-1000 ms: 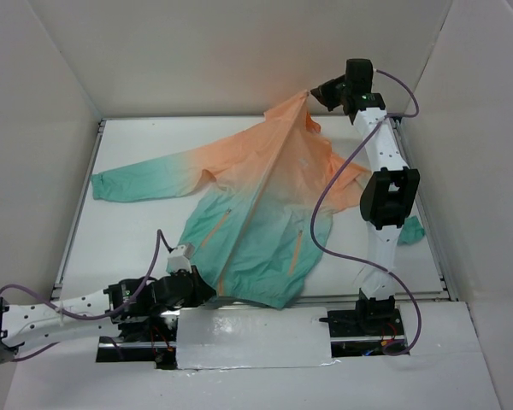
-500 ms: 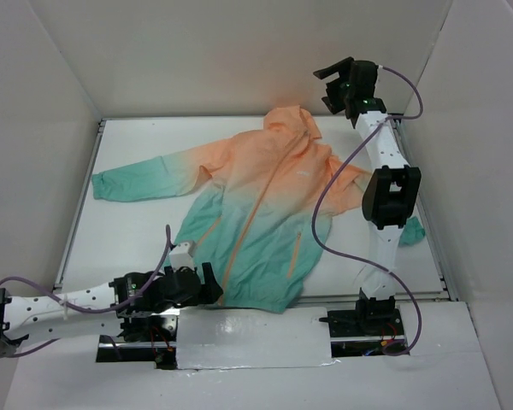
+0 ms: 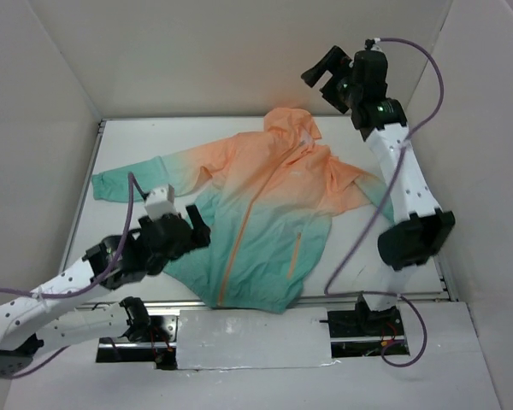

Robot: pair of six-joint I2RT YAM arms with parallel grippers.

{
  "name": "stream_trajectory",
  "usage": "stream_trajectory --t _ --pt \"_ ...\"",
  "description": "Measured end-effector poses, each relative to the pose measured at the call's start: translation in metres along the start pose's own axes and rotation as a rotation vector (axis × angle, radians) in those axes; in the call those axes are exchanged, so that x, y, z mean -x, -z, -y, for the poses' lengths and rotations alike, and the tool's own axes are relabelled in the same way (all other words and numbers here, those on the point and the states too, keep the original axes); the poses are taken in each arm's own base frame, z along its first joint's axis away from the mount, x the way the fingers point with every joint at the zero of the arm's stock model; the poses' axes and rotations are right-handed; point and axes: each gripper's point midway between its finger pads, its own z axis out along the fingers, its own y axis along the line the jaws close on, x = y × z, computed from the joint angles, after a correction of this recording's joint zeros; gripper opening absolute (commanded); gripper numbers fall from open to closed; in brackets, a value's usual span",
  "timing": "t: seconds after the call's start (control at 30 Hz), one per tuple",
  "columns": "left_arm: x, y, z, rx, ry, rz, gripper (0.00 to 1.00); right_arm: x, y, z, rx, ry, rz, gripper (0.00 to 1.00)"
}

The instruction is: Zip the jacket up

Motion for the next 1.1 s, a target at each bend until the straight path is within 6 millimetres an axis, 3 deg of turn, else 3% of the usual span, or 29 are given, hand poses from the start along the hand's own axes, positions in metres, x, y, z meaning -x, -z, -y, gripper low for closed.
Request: stream_trajectory --t 0.13,0.2,0.33,0.4,0.5,0.6,0.67,0.8,0.93,1.1 --pt "0.083 -0.020 -0.037 0.203 0.076 0.136 0.99 -0.019 0.118 -0.061 0.146 0.179 0.005 1.00" --pt "0.126 -0.022 -0.069 0.301 0.139 0.184 0.99 -0.012 0.180 -0.076 0.217 0.235 0.060 1.00" --pt "0.207 -0.001 -0.140 0.458 0.277 0.323 0.99 0.010 0.284 -0.060 0.243 0.277 0.226 1.00" --pt "0.226 0.020 -0.169 0.542 0.303 0.386 0.99 0.009 0.331 -0.043 0.245 0.283 0.293 1.00" --pt "0.231 0.046 -0.175 0.577 0.294 0.448 0.99 -0.002 0.383 -0.016 0.248 0.273 0.360 1.00" --pt "0.218 0.069 -0.169 0.551 0.284 0.506 0.99 -0.021 0.406 0.012 0.228 0.279 0.357 1.00" --pt "0.200 0.090 -0.164 0.530 0.277 0.539 0.99 -0.038 0.407 0.032 0.183 0.304 0.307 1.00" --pt "0.183 0.124 -0.150 0.471 0.248 0.596 0.99 -0.069 0.398 0.064 0.102 0.347 0.201 1.00" --pt "0.155 0.125 -0.147 0.415 0.219 0.571 0.99 -0.094 0.398 0.090 0.067 0.374 0.138 1.00" --pt "0.111 0.115 -0.160 0.439 0.204 0.474 0.99 -0.098 0.401 0.095 0.066 0.378 0.137 1.00"
